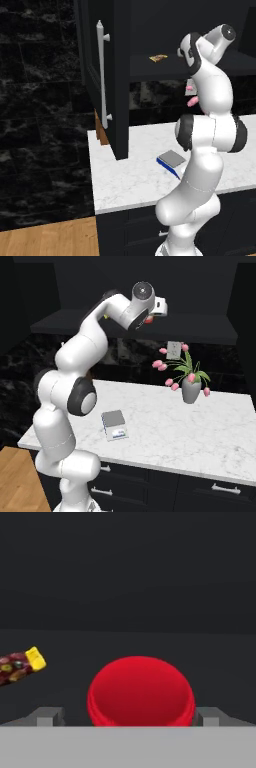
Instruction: Pick the jam and place it on the digital scale for weighing, and close the cabinet.
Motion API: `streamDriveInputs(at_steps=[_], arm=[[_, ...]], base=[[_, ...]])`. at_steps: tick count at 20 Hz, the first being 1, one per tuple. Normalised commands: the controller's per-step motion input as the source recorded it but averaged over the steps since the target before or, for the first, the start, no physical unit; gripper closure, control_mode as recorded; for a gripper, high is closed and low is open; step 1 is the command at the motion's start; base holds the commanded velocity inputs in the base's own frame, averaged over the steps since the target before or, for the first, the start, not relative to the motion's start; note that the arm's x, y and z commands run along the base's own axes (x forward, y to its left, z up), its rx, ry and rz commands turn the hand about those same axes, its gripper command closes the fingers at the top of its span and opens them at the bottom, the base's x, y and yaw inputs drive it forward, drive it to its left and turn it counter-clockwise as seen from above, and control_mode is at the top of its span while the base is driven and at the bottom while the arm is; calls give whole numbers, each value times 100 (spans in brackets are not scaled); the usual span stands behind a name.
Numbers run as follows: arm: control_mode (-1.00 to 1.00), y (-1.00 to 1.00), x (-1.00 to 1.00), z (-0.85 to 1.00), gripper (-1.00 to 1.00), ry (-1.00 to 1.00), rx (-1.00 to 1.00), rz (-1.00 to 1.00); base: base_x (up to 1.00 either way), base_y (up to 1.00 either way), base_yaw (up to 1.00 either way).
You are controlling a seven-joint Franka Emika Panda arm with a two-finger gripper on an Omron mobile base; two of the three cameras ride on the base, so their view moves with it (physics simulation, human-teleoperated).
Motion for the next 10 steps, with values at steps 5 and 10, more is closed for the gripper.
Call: streamDriveInputs(at_steps=[5, 10], arm=[[-100, 0, 19, -15, -100, 1, 0, 0], [-100, 0, 20, -15, 100, 1, 0, 0]], base=[[0, 0, 0], [0, 0, 0]])
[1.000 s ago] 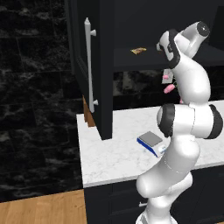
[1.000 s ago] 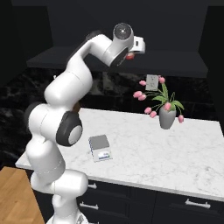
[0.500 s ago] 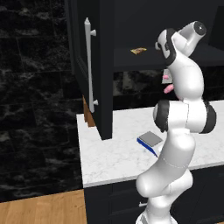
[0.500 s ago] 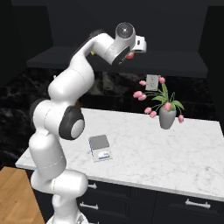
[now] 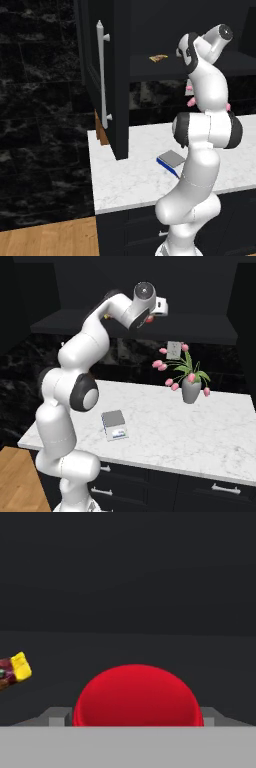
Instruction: Pick the jam and place it on the digital scale for weighing, and close the cabinet.
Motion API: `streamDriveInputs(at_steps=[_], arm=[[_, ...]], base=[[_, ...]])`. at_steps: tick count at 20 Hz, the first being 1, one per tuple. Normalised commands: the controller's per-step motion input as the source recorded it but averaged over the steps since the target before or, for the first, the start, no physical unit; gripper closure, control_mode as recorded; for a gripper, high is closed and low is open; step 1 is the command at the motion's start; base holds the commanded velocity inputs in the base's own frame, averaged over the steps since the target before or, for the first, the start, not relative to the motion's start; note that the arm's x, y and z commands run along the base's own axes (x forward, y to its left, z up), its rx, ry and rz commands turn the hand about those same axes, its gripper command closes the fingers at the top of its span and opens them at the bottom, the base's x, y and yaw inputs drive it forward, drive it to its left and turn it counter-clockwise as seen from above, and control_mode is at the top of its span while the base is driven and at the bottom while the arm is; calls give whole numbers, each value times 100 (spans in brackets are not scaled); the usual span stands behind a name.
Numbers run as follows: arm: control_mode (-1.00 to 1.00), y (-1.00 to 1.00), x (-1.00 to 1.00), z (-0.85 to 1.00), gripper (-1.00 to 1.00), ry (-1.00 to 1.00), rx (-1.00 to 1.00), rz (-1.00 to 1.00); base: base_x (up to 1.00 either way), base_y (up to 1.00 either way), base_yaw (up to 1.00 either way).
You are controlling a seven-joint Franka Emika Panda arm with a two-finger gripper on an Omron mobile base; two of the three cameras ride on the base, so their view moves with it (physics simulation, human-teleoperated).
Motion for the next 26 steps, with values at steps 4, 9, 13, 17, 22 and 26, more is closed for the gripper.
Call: streamDriveInputs(at_steps=[4, 9, 13, 17, 22, 26], arm=[[-100, 0, 12, -16, 100, 0, 0, 0], [-100, 0, -13, -30, 100, -1, 0, 1], [-100, 1, -87, -19, 100, -11, 0, 4], [-100, 0, -100, 0, 100, -10, 0, 10], [-100, 0, -100, 0, 100, -14, 1, 9], [-100, 14, -100, 0, 100, -2, 6, 4]], base=[[0, 0, 0], [0, 0, 0], [0, 0, 0], [0, 0, 0], [0, 0, 0], [0, 0, 0]])
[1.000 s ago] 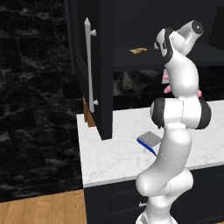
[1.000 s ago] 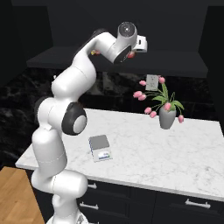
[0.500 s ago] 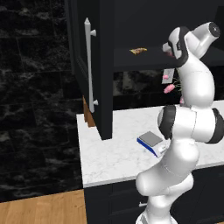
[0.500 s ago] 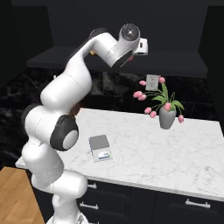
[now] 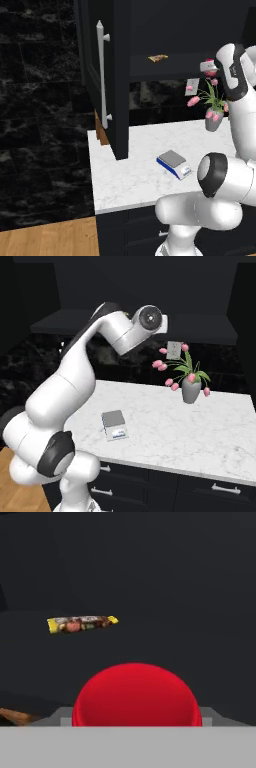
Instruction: Pick the jam and place it on the digital scale for weighing, and close the cabinet.
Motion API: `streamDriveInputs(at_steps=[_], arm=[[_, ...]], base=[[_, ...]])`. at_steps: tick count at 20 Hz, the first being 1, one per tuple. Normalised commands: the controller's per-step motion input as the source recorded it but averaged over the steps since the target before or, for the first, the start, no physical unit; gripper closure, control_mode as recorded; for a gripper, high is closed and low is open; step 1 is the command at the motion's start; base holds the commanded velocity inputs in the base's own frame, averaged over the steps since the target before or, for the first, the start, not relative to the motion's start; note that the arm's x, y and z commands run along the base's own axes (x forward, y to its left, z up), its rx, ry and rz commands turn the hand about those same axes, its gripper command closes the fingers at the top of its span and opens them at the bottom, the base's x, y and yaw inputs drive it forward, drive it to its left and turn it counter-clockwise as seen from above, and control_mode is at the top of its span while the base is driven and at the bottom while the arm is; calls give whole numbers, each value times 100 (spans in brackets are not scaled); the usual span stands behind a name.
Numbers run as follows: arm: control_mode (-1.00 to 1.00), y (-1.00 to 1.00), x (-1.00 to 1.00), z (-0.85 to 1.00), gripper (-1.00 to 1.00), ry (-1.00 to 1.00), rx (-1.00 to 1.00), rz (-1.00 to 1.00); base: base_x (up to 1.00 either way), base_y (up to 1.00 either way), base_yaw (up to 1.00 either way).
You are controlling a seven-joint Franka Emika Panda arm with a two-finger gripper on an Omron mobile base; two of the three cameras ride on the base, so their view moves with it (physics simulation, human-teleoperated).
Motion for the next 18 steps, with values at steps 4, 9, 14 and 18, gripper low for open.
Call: streamDriveInputs(at_steps=[4, 9, 14, 18], arm=[[-100, 4, -100, -3, 100, 0, 3, 8], [-100, 0, -100, -39, 100, 6, 6, 10], [-100, 3, -100, -75, 100, 11, 11, 20], [-100, 44, -89, -100, 100, 6, 1, 50]], base=[[0, 0, 0], [0, 0, 0], [0, 0, 0], [0, 0, 0]])
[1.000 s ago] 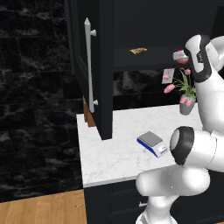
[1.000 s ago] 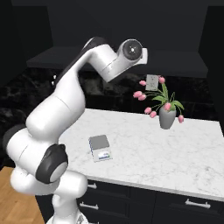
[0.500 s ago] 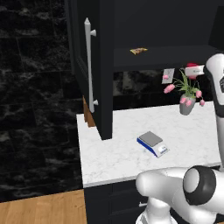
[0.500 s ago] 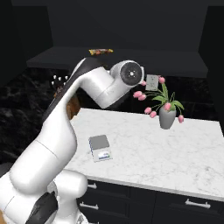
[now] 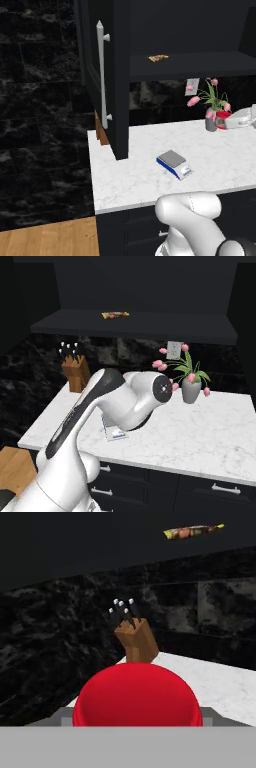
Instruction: Pick the jam and place it on the digital scale for weighing, and close the cabinet.
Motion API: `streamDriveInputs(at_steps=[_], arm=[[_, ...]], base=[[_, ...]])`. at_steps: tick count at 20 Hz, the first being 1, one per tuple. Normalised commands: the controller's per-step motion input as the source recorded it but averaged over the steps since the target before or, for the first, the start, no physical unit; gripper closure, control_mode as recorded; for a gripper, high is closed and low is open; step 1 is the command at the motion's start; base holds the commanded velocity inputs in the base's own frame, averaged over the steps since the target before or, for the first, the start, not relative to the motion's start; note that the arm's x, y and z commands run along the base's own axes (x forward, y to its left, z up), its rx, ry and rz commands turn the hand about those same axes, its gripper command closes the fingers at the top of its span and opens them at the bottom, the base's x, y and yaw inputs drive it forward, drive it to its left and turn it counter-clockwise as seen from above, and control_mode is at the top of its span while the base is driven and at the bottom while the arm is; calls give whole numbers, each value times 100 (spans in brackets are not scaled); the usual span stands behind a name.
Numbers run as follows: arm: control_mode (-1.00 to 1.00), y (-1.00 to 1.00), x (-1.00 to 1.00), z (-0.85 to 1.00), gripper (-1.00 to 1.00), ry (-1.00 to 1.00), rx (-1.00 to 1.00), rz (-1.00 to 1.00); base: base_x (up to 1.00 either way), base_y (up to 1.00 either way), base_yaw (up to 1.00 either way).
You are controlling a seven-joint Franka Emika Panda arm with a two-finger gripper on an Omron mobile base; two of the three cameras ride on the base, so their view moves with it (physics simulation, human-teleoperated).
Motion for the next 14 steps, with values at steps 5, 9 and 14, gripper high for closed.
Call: streamDriveInputs(at_steps=[5, 9, 14], arm=[[-100, 48, -15, -90, 100, 0, 0, 59], [-100, 37, 19, -51, 100, -1, -4, 50], [-100, 34, 52, -50, 100, 0, -3, 38]], base=[[0, 0, 0], [0, 0, 0], [0, 0, 0]])
